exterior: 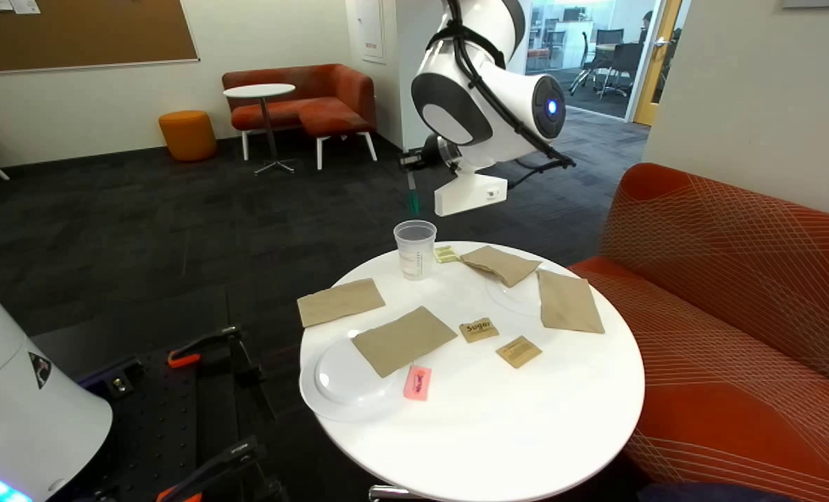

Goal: Place the pen inside the clear cup

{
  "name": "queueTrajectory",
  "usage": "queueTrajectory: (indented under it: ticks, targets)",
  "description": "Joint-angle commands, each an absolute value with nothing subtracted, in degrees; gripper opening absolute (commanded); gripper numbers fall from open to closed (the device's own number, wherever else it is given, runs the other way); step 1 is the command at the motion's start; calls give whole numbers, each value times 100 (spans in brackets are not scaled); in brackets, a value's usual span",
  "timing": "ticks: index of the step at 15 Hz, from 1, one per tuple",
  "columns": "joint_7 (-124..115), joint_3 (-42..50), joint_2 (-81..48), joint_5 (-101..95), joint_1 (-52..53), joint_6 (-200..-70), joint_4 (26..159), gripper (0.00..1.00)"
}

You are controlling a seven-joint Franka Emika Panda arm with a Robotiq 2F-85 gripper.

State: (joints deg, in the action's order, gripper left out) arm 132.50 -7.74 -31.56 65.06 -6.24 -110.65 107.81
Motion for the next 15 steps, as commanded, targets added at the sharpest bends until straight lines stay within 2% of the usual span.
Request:
queueTrajectory:
  ticks: [1,15]
  targets:
    - [13626,-644,-3359,6639,-558,-10772,10619,3]
    - [14062,-649,-4079,6620,-504,-10709,10186,3]
